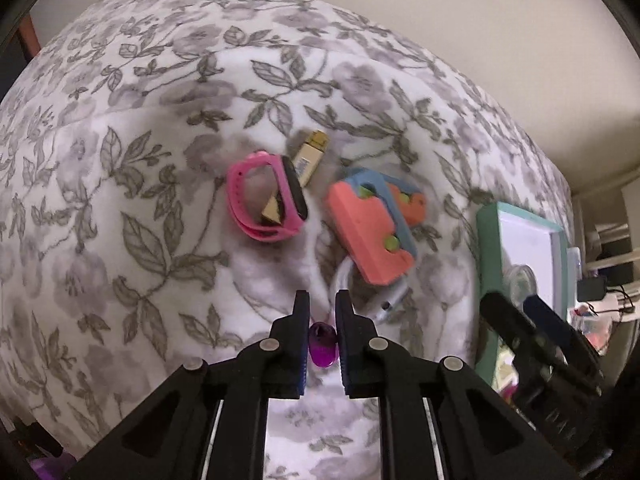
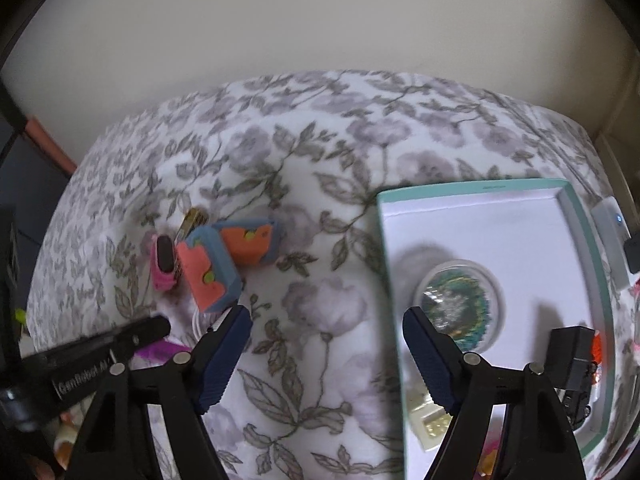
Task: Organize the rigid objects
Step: 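Lift the purple highlighter off the bed with the left tool, then push the right tool into the orange-blue block to free the white smartwatch while the left tool holds the highlighter, then close the right tool on the white smartwatch band, then lift the smartwatch with the right tool while the left tool holds the highlighter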
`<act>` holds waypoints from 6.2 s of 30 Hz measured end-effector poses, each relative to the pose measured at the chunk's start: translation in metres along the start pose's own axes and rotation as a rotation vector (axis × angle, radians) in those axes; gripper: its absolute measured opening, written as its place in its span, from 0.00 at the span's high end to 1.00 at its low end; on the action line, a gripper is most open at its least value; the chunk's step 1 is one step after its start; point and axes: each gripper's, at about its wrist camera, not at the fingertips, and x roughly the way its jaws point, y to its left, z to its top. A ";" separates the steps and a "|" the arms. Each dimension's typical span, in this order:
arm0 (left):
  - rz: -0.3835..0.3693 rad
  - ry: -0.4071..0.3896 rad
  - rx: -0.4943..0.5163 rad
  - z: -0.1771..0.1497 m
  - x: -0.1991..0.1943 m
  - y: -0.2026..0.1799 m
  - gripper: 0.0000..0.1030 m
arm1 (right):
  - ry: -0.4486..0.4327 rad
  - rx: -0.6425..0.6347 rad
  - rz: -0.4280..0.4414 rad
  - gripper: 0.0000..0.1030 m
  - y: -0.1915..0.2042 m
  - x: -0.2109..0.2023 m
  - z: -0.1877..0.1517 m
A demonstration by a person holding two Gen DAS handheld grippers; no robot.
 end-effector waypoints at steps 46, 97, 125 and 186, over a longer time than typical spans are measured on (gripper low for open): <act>0.241 0.050 -0.141 -0.009 0.033 0.025 0.82 | 0.067 -0.108 0.059 0.21 0.060 0.039 -0.009; 0.103 -0.078 -0.150 0.006 -0.031 0.013 0.89 | 0.120 -0.102 0.086 0.85 0.041 0.013 -0.006; 0.108 0.053 -0.152 0.000 0.009 0.016 0.88 | 0.207 -0.197 0.039 0.78 0.050 0.041 -0.023; 0.065 -0.008 -0.110 0.004 -0.004 -0.009 0.89 | 0.175 -0.161 0.004 0.85 0.050 0.059 -0.024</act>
